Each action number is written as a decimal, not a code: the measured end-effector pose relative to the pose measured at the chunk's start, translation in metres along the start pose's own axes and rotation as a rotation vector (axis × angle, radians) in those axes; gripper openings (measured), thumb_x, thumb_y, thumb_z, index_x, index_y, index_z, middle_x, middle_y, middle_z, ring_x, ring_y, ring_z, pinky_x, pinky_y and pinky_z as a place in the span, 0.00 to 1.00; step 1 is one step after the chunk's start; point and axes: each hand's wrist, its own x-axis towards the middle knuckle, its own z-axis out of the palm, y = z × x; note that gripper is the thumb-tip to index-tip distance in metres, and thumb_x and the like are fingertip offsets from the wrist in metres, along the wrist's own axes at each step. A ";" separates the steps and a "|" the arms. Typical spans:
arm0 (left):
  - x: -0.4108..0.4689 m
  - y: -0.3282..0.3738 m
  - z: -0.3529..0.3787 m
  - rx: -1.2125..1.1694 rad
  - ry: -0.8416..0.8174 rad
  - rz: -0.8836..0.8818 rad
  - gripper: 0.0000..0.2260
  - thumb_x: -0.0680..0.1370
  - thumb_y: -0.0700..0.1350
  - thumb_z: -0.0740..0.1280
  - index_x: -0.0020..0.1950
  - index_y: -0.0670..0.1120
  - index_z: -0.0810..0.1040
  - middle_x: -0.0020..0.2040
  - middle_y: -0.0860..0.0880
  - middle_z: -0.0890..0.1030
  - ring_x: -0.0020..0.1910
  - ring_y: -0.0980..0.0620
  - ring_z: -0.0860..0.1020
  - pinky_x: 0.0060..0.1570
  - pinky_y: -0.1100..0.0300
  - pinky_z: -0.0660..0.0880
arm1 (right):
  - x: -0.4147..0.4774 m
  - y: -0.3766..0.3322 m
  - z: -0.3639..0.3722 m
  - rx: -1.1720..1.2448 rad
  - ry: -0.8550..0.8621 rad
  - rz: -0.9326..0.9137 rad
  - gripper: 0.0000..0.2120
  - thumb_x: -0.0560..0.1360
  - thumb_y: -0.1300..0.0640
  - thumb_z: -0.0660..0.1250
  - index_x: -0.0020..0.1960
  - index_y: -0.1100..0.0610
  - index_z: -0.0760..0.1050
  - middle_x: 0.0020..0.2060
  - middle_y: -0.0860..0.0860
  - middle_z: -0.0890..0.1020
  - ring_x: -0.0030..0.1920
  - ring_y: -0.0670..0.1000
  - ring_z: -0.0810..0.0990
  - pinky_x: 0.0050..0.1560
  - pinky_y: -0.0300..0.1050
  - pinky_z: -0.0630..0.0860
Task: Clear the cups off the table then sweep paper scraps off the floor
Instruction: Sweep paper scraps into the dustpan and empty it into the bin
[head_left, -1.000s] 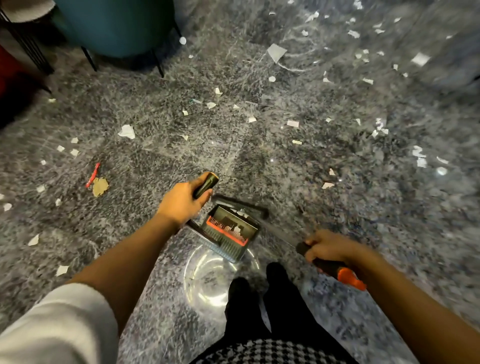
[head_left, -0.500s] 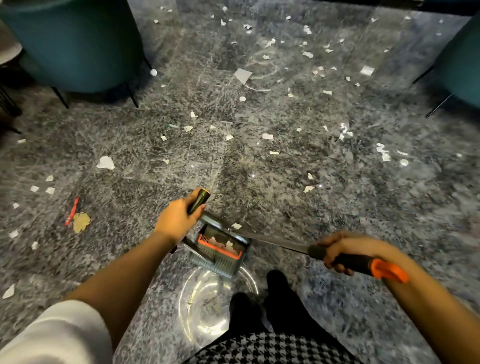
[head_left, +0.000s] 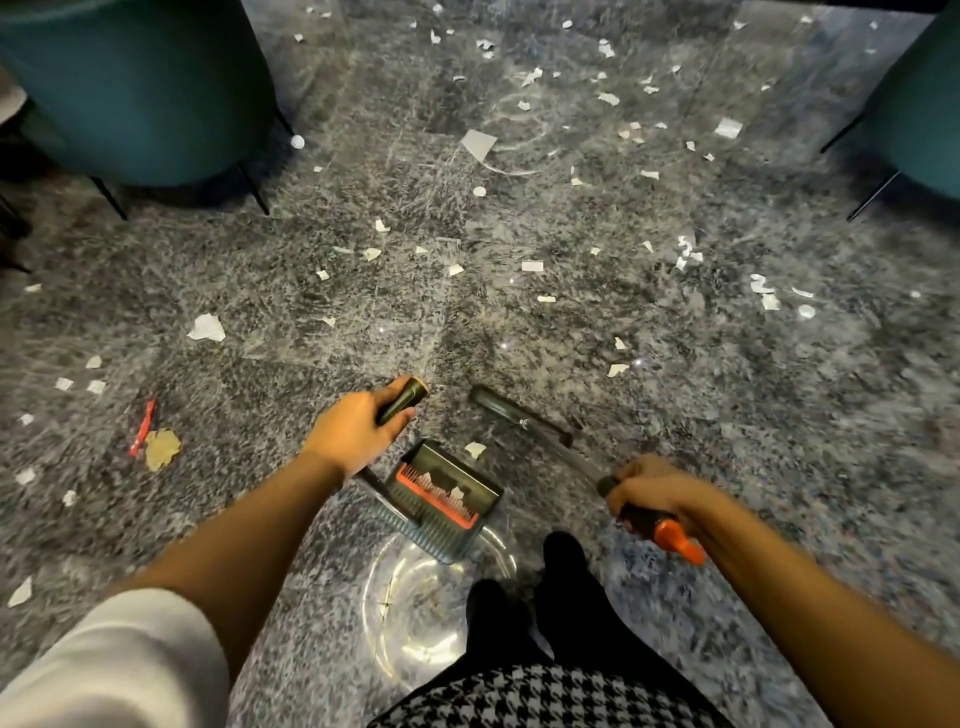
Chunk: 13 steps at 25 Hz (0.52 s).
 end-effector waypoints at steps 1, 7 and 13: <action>0.002 0.000 -0.001 0.007 0.001 -0.002 0.23 0.79 0.53 0.63 0.74 0.55 0.64 0.40 0.50 0.81 0.30 0.51 0.76 0.32 0.59 0.75 | 0.001 0.004 0.009 -0.006 -0.037 0.027 0.05 0.69 0.72 0.65 0.44 0.67 0.72 0.27 0.59 0.75 0.20 0.51 0.75 0.22 0.38 0.71; 0.002 -0.015 -0.009 0.018 0.012 0.021 0.22 0.79 0.51 0.64 0.73 0.52 0.67 0.47 0.47 0.82 0.35 0.50 0.80 0.37 0.56 0.79 | -0.018 0.013 0.024 -0.078 -0.230 0.026 0.08 0.71 0.70 0.65 0.50 0.66 0.74 0.28 0.56 0.76 0.21 0.48 0.75 0.23 0.38 0.73; -0.004 -0.019 -0.003 0.034 0.018 0.022 0.22 0.79 0.52 0.63 0.73 0.52 0.66 0.46 0.48 0.81 0.31 0.53 0.79 0.30 0.62 0.74 | -0.030 0.010 -0.021 0.209 -0.280 0.042 0.18 0.75 0.74 0.56 0.63 0.65 0.70 0.29 0.58 0.73 0.18 0.47 0.71 0.16 0.34 0.67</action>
